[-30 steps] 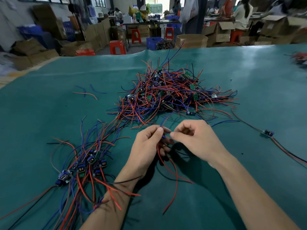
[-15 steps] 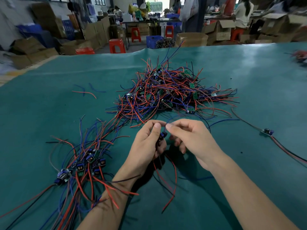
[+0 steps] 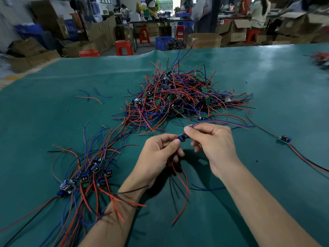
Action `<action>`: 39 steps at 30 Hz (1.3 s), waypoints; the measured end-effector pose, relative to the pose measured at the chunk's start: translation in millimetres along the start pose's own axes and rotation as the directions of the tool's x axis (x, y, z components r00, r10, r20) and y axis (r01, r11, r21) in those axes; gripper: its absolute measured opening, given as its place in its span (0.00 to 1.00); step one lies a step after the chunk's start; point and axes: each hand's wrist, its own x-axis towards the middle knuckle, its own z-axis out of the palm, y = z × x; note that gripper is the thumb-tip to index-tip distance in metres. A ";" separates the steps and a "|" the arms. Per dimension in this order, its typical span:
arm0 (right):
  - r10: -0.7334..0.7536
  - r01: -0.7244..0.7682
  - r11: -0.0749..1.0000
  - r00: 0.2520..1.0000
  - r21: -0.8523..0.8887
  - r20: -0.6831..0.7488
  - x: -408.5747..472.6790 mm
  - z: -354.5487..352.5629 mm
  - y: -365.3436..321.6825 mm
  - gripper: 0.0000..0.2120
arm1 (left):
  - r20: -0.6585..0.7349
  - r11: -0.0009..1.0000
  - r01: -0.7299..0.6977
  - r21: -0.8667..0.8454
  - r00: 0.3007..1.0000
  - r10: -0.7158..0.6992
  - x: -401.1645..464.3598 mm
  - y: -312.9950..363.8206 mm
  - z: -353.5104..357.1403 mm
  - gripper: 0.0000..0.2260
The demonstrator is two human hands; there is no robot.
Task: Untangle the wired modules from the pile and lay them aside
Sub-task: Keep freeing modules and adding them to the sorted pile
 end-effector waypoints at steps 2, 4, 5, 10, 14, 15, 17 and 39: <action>-0.099 0.098 0.989 0.995 -0.112 -0.003 2.2 -3.1 1.6 0.07 | -0.030 1.000 0.004 0.017 1.000 -0.004 0.6 -0.8 0.6 0.07; -0.204 0.199 0.946 0.979 -0.255 0.006 4.1 -7.2 0.8 0.06 | -0.030 1.000 0.015 0.020 0.999 -0.014 0.3 0.4 1.6 0.08; -0.235 0.224 0.929 0.972 -0.295 -0.002 5.3 -9.7 0.0 0.06 | -0.018 0.999 0.015 0.030 1.000 -0.014 -0.1 1.2 2.0 0.09; -0.306 0.230 0.913 0.933 -0.338 -0.192 17.2 -28.4 -1.4 0.06 | 0.030 0.998 0.006 0.070 1.000 -0.008 -1.9 4.2 4.6 0.10; -0.199 0.166 0.980 0.862 -0.111 -0.466 25.7 -46.8 -5.4 0.10 | 0.035 0.997 0.008 0.082 0.999 -0.011 -1.6 4.9 5.2 0.10; -0.160 0.155 0.986 0.815 -0.056 -0.558 28.0 -52.1 -6.3 0.10 | 0.024 0.997 0.004 0.079 1.000 -0.006 -1.1 4.9 4.9 0.10; -0.105 0.136 0.991 0.697 -0.014 -0.710 32.1 -61.5 -7.1 0.09 | -0.036 0.999 -0.005 0.049 0.999 0.006 0.9 3.9 3.2 0.11; -0.218 0.294 0.933 0.919 0.205 -0.328 4.0 -23.4 -53.0 0.07 | 0.094 0.983 -0.051 0.176 0.995 0.034 -1.8 0.7 3.3 0.10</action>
